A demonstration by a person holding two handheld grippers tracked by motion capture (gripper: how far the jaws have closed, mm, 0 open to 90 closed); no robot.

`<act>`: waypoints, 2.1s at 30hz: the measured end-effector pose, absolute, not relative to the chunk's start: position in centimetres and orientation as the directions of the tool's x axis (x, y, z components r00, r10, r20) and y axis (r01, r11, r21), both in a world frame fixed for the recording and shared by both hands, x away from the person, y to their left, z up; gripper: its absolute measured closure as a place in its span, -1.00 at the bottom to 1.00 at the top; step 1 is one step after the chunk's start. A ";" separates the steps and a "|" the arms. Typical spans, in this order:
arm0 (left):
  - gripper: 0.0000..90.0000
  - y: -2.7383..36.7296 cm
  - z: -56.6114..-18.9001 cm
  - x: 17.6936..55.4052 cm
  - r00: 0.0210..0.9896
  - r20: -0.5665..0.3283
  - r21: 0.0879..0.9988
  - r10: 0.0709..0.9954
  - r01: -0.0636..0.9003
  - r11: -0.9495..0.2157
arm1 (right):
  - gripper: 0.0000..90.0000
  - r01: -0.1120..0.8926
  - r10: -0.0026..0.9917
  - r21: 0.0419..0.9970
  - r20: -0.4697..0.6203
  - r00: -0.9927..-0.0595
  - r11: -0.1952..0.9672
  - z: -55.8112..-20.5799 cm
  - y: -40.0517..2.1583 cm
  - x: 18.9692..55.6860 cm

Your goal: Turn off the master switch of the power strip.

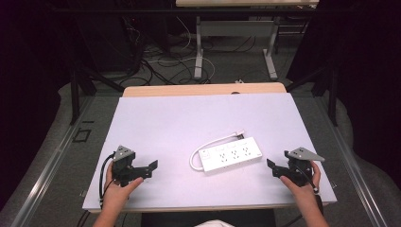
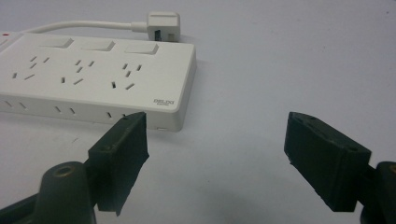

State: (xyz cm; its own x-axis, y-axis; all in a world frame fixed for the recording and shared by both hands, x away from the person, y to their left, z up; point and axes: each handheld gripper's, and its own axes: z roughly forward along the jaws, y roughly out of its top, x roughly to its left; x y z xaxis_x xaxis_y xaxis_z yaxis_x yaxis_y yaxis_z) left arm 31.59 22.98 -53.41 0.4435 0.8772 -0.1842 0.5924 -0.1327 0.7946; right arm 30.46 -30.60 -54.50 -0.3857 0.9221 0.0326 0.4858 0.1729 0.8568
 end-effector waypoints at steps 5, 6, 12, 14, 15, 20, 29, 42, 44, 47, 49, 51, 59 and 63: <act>-0.98 23.0 -53.5 31.7 0.431 -0.169 0.798 0.886 0.588 -0.134 | -0.54 0.527 0.916 0.834 0.072 -0.396 0.162 -54.9 -30.5 30.4; -0.98 23.0 -53.5 31.7 0.429 -0.166 0.796 0.888 0.589 -0.136 | -0.54 0.528 0.914 0.832 0.067 -0.400 0.170 -54.9 -30.5 30.5; -0.98 23.1 -53.5 31.7 0.420 -0.169 0.787 0.892 0.602 -0.135 | -0.55 0.532 0.911 0.822 0.041 -0.409 0.202 -54.8 -30.1 30.3; -0.98 23.1 -53.4 31.6 0.416 -0.169 0.784 0.894 0.606 -0.134 | -0.55 0.538 0.913 0.818 0.040 -0.405 0.203 -54.8 -29.9 30.3; -0.98 23.2 -53.3 31.6 0.417 -0.162 0.785 0.894 0.604 -0.139 | -0.55 0.545 0.915 0.815 0.046 -0.401 0.198 -54.7 -29.8 30.2; -0.97 22.9 -53.0 31.6 0.422 -0.137 0.779 0.896 0.605 -0.166 | -0.54 0.542 0.912 0.809 0.016 -0.409 0.229 -54.8 -29.8 30.3; -0.93 23.0 -52.4 31.4 0.419 -0.108 0.762 0.901 0.617 -0.196 | -0.55 0.560 0.901 0.778 -0.018 -0.434 0.285 -54.7 -29.6 30.2; -0.92 22.7 -51.3 31.1 0.440 -0.035 0.738 0.897 0.617 -0.274 | -0.60 0.581 0.911 0.765 -0.020 -0.411 0.279 -54.6 -29.6 30.0; -0.92 22.3 -51.0 31.0 0.453 -0.011 0.734 0.891 0.609 -0.300 | -0.60 0.580 0.911 0.766 -0.016 -0.412 0.276 -54.7 -29.6 30.1; -0.92 21.8 -50.7 30.9 0.471 0.007 0.732 0.882 0.599 -0.326 | -0.60 0.579 0.908 0.764 -0.019 -0.419 0.283 -54.7 -29.5 30.0; -0.92 21.3 -50.6 30.8 0.486 -0.002 0.724 0.874 0.603 -0.334 | -0.60 0.581 0.907 0.763 -0.017 -0.421 0.284 -54.7 -29.4 30.0; -0.92 20.9 -50.5 30.7 0.503 -0.001 0.723 0.864 0.598 -0.347 | -0.60 0.570 0.906 0.768 -0.033 -0.421 0.293 -54.8 -29.4 30.1; -0.92 19.1 -50.7 30.3 0.557 -0.004 0.710 0.831 0.587 -0.390 | -0.60 0.576 0.906 0.764 -0.026 -0.423 0.291 -54.6 -29.3 29.9; -0.92 18.1 -50.7 30.1 0.586 0.016 0.705 0.810 0.568 -0.425 | -0.60 0.567 0.902 0.766 -0.036 -0.431 0.302 -54.7 -29.3 30.0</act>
